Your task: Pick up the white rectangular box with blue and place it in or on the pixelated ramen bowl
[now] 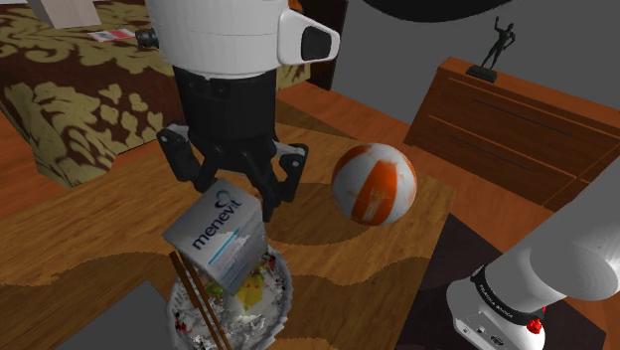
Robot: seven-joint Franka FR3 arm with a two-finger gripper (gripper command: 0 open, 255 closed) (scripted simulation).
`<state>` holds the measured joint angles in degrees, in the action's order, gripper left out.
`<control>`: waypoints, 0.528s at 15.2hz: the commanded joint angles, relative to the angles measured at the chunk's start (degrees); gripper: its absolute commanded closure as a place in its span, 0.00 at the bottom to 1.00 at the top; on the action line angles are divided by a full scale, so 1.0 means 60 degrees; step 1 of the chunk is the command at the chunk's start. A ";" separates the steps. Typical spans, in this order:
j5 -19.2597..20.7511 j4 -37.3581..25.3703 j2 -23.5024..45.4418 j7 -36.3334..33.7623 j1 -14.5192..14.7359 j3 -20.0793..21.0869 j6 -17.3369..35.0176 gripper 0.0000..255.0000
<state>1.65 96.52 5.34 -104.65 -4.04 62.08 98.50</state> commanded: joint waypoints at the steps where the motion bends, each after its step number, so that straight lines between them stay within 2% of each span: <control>1: -0.0018 0.0253 -0.0021 0.0023 -0.0021 -0.0007 0.0252 1.00; 8: 0.0026 0.1112 0.0022 0.0023 -0.0034 -0.0028 0.1131 1.00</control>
<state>1.70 102.57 5.34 -104.45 -4.29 61.91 104.64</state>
